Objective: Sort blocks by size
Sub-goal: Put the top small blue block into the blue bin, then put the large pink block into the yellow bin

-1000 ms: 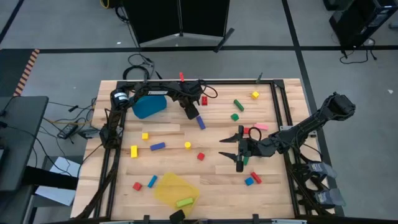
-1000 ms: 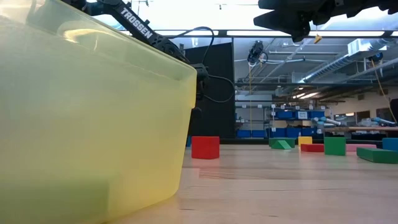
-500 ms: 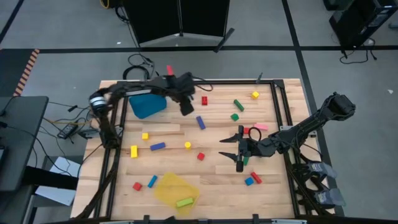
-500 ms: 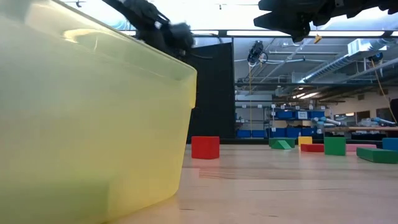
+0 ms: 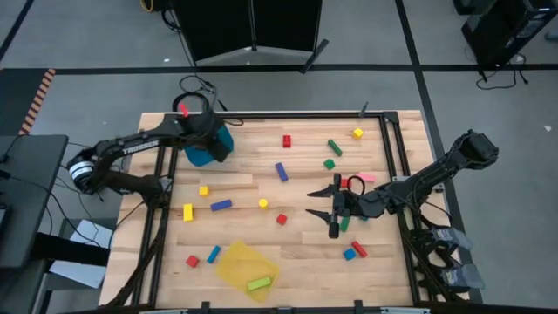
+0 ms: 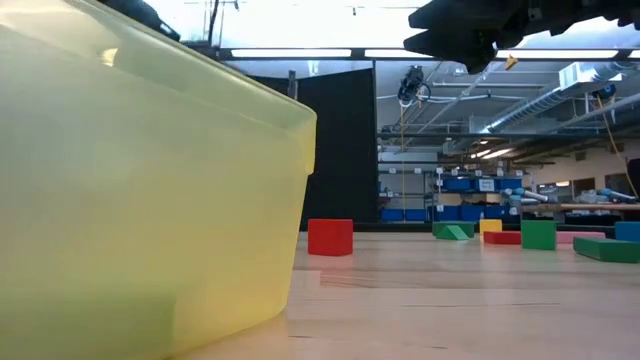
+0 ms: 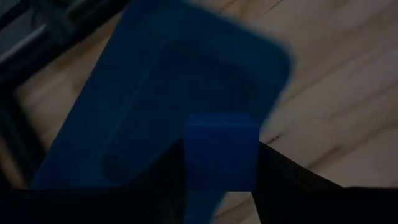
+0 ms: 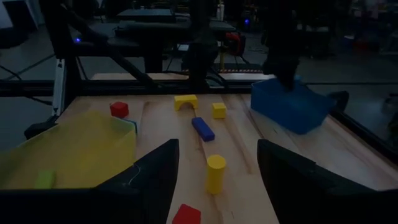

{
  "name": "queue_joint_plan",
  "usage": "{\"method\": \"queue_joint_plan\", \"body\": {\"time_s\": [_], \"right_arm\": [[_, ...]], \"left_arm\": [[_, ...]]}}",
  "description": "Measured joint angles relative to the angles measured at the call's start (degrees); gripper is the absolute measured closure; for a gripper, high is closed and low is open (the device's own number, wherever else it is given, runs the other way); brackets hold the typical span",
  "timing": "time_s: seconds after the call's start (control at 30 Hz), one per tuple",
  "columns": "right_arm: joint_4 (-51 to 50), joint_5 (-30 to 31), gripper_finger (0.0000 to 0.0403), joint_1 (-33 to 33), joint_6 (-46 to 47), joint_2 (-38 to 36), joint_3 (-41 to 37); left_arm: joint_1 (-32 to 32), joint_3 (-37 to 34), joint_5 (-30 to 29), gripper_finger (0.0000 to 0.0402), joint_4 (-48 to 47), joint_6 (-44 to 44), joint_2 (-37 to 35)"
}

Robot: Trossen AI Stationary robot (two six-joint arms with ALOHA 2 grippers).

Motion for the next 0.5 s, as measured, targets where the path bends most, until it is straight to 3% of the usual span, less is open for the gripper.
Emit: {"method": "queue_joint_plan", "body": {"time_s": [0.13, 0.3, 0.4, 0.5], "right_arm": [[-2.59, 3.03, 0.0171, 0.01, 0.65, 0.00, 0.01], [-9.94, 9.35, 0.0152, 0.03, 2.91, -0.03, 0.02], [-19.85, 12.18, 0.0137, 0.02, 8.18, -1.16, 0.12], [-35.96, 11.51, 0.0125, -0.92, 18.16, -3.17, 2.33]], "left_arm": [[1.31, -2.80, -3.05, 0.0240, 0.01, -0.32, 0.04], [1.53, -3.06, -3.07, 0.0103, 0.33, 0.54, 0.09], [0.98, -2.14, -0.33, 0.0043, 0.09, 0.70, -0.62], [-1.12, -1.57, 3.17, 0.0014, 0.21, 1.43, -2.78]]}}
